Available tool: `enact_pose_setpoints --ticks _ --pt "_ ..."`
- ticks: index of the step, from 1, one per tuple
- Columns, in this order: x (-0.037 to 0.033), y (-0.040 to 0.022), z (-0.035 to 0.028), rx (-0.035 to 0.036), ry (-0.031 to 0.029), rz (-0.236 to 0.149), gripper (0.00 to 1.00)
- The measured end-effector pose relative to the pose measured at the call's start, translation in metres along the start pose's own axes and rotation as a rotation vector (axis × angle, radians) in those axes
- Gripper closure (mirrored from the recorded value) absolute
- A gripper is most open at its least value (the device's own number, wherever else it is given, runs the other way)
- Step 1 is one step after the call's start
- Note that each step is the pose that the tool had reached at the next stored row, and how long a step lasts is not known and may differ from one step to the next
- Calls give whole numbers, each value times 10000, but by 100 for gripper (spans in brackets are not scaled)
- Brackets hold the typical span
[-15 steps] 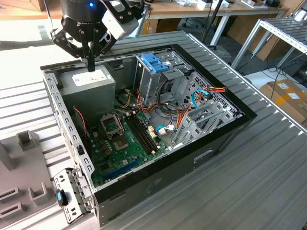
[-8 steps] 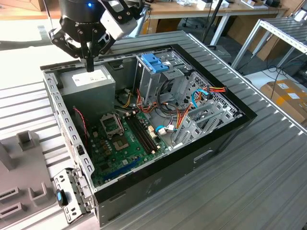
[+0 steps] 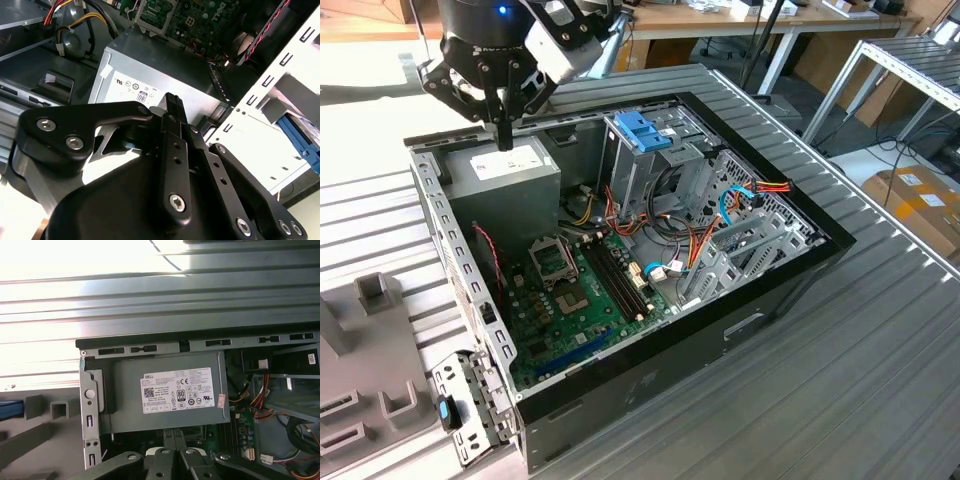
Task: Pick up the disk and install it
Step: 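Reach for the disk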
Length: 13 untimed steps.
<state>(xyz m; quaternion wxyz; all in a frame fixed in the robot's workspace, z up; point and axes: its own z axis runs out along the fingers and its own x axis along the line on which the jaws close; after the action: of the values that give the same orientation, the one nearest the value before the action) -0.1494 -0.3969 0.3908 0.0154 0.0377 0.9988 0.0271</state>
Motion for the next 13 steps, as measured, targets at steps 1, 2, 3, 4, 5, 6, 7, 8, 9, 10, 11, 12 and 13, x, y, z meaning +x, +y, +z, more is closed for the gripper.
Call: enact_pose_setpoints --ticks 1,2,3,4,5,6,7,8,9,10,11,12,13 --pt "4 0 0 0 0 0 89" --pt "7 -1 0 0 0 0 89" --pt "12 -1 0 0 0 -1 89" --pt "15 -1 -1 0 0 0 89" --pt "18 -1 -1 0 0 0 89" --pt "24 -2 -1 0 0 0 89" --pt "29 -2 -1 1 0 0 89" --pt "36 -3 -1 0 0 0 89" --pt "38 -3 -1 1 0 0 89" --pt "40 -3 -1 0 0 -1 89" --pt "43 -3 -1 0 0 -1 89" --pt "48 -4 -1 0 0 0 89" --pt "50 -4 -2 0 0 0 89"
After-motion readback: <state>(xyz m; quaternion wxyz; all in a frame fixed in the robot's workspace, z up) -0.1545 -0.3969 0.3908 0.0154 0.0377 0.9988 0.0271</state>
